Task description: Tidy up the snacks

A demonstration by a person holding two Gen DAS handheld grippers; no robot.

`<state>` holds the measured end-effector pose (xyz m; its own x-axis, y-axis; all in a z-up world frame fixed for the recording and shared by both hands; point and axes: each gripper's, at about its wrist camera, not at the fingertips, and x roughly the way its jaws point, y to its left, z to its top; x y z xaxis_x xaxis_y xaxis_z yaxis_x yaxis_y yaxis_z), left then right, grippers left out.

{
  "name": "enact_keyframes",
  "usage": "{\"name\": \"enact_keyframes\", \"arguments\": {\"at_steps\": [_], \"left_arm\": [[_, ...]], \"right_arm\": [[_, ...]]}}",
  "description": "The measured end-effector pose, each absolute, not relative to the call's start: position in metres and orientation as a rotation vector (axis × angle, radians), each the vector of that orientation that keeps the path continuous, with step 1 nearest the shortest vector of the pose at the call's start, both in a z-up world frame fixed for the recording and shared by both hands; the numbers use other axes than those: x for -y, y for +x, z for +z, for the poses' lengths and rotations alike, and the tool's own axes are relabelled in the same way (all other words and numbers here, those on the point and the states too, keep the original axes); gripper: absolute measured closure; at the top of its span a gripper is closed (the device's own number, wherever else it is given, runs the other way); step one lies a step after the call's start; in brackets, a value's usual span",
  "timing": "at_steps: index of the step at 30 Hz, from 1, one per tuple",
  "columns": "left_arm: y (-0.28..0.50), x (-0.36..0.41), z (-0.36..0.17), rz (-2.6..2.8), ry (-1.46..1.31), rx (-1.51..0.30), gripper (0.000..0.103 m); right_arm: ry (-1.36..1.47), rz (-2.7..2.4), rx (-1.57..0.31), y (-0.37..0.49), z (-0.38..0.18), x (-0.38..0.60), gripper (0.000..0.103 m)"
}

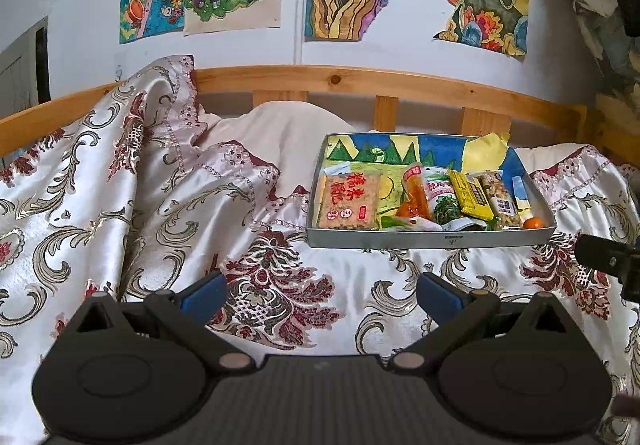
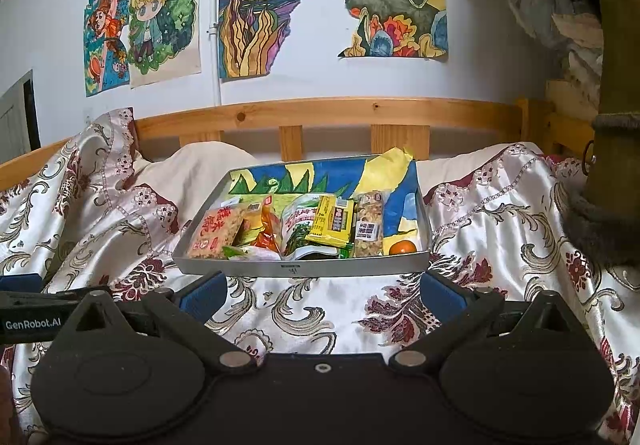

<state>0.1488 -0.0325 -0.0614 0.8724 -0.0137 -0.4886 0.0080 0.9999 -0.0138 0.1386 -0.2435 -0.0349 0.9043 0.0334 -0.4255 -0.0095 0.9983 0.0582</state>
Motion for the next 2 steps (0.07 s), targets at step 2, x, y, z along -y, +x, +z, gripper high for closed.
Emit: {"name": "enact_keyframes", "arguments": {"at_steps": [2], "left_arm": [[0.1489,0.0328,-0.0616,-0.015,-0.01,-0.515,0.001]], "right_arm": [[0.056,0.022,-0.443,0.1389,-0.0361,0.2433,0.001]]}}
